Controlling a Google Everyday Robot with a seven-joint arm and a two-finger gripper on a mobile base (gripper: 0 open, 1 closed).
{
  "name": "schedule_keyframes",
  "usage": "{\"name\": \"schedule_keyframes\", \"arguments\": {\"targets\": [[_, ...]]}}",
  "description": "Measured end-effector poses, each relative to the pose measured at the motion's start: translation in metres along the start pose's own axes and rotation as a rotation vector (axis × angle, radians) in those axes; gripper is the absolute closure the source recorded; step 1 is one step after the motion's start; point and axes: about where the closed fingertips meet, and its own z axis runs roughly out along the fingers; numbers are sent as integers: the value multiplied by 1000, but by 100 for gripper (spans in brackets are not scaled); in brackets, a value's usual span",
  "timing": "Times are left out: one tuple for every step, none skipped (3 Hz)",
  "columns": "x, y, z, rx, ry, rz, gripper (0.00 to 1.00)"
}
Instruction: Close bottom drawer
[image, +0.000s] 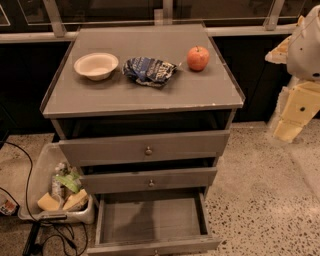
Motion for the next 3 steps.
{"name": "schedule_keyframes", "arguments": {"targets": [[-1, 2, 0, 9, 1, -5, 0], [-1, 23, 20, -10, -36, -30, 0], [10, 61, 75, -85, -85, -37, 0]]}}
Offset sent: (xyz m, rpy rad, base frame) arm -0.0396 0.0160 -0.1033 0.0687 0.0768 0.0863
